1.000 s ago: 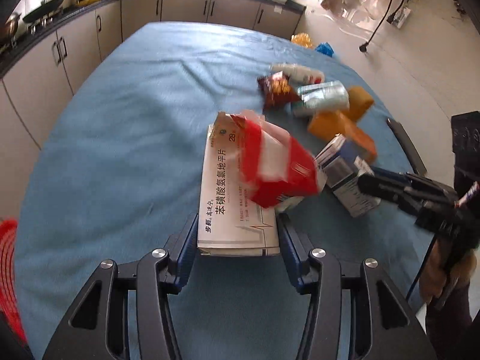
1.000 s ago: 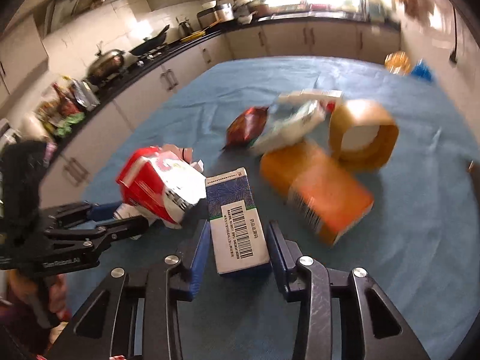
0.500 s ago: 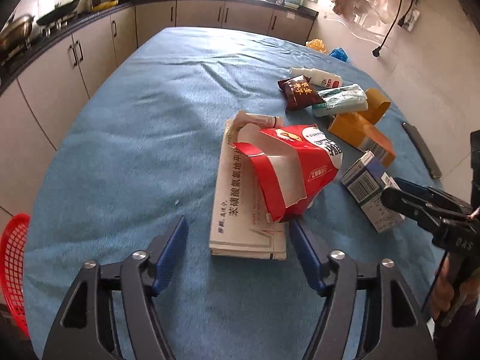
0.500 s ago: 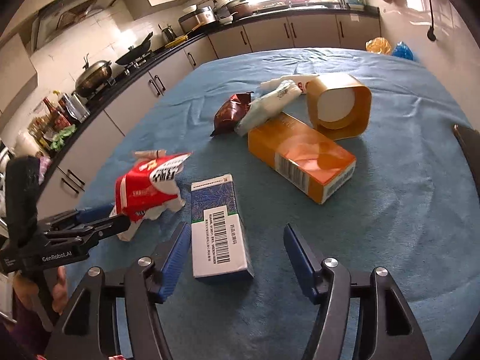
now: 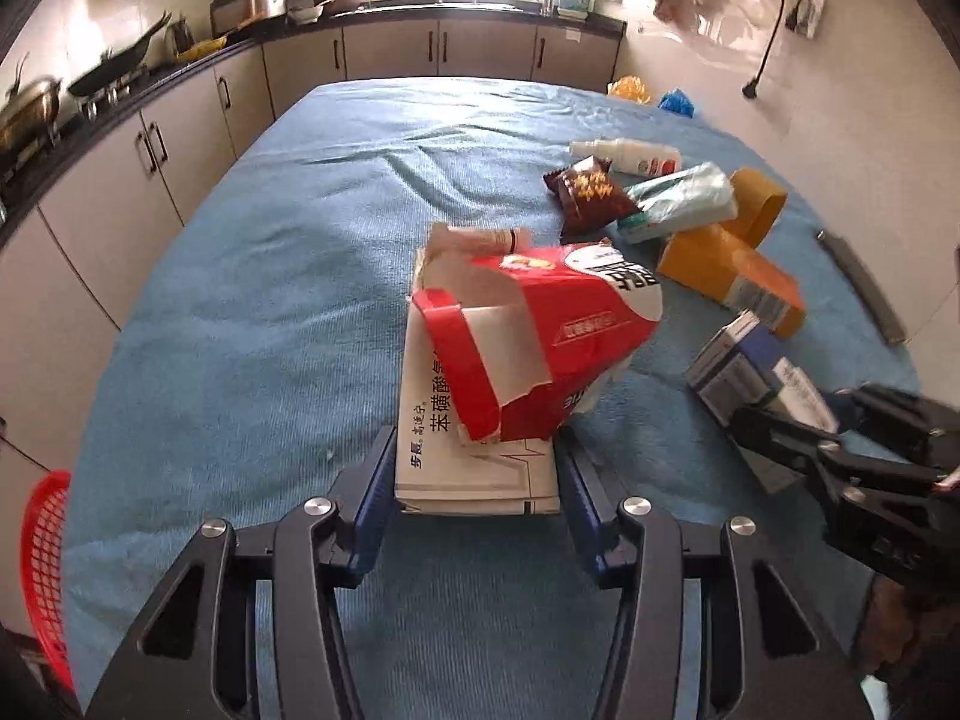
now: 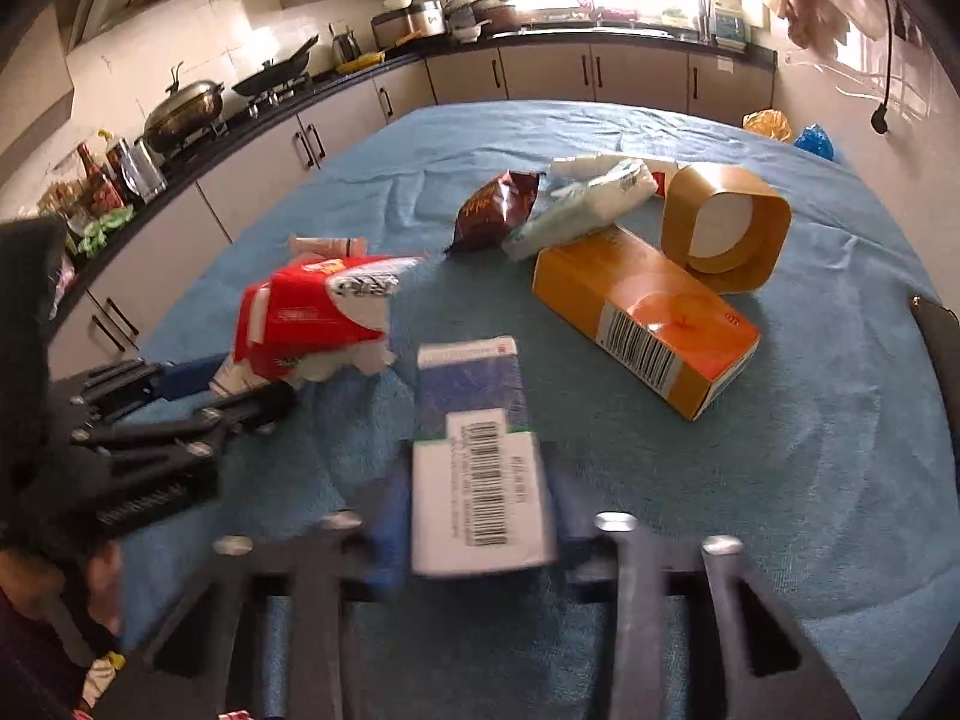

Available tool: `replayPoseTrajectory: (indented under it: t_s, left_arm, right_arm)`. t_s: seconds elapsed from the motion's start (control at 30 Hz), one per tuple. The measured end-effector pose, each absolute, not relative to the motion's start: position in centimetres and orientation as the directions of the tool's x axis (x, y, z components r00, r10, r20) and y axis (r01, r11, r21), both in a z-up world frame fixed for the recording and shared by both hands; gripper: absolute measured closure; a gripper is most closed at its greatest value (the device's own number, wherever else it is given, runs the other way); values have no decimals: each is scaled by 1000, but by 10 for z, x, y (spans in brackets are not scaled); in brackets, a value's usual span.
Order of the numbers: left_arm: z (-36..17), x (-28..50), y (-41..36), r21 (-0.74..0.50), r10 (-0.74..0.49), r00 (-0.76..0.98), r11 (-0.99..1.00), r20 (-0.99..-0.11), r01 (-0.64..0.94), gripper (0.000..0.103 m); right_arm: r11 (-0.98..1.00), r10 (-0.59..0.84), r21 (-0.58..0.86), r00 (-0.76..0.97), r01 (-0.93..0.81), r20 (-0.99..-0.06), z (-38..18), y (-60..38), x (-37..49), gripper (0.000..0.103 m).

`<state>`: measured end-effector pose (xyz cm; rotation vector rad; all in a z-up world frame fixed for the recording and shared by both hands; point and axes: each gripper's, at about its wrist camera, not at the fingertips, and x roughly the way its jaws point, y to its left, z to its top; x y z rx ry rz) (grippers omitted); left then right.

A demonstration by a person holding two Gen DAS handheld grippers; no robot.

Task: Collect trash
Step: 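Grasp the white-and-red carton with the left tool while the right tool grasps the white barcode box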

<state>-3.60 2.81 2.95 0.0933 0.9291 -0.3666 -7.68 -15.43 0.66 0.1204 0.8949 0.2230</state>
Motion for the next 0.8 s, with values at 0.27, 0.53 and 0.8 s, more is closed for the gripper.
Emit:
replayPoseTrajectory:
  t_s: [0.27,0.53,0.8]
  left_arm:
    - [68,-107,-5,474,-10,847,825,-532,308,53]
    - [62,-120,17,573,85,872,783,-483,241,53]
    - [77,-141,68,354,-45,824,889,-565,291,53]
  right_arm:
    - [966,230,254,642,-57,-731,10,-179,-86,65]
    - [979,145,202,699,0,-700,30,-187,-106,65]
    - [960,256,262,702,-103,-664,49,-152,-118,65]
